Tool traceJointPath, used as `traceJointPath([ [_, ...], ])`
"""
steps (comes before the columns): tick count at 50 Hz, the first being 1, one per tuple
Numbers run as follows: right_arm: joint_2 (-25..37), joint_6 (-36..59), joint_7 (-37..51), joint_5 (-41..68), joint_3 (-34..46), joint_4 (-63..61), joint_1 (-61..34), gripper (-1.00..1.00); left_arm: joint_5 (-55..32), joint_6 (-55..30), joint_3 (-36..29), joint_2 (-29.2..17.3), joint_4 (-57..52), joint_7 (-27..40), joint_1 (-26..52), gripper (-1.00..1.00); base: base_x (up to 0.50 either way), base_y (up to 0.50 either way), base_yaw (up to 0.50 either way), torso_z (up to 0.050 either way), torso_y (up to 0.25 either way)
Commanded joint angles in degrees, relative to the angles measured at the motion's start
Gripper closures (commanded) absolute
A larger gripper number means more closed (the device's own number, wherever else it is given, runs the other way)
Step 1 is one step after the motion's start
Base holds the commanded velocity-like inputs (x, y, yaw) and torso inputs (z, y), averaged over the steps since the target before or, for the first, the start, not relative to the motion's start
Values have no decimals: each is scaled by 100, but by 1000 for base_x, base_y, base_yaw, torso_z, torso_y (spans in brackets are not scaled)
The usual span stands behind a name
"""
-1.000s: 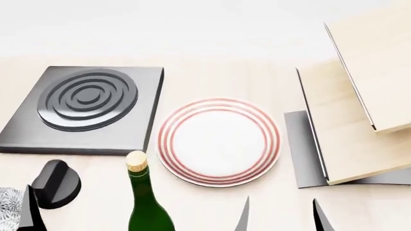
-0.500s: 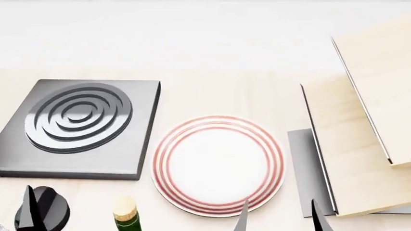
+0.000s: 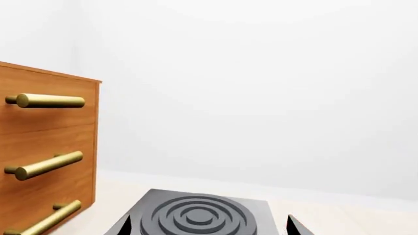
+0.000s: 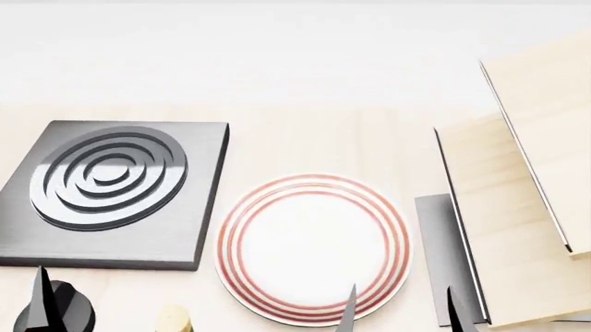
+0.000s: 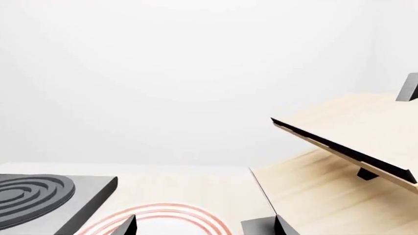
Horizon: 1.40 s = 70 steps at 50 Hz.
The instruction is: Pick up the akita bowl and put it on the plate.
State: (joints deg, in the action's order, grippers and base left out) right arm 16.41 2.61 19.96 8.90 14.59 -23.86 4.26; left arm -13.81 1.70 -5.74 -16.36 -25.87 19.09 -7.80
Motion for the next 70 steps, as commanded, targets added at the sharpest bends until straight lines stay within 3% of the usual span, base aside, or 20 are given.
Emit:
traceJointPath([
  [1,8,-24,46,18,0,3,5,-100,-8,25,-20,-20,11,21,1,-100,199,0,0,0,0],
  [36,53,-53,110,-8,104,130,-54,-100,165,-187,-29,-223,-73,186,67,-100,0,8,0,0,0],
  [70,107,-36,169,42,153,160,-103,-100,650,-1494,938,-886,-915,949,-233,-100,0,0,0,0,0],
])
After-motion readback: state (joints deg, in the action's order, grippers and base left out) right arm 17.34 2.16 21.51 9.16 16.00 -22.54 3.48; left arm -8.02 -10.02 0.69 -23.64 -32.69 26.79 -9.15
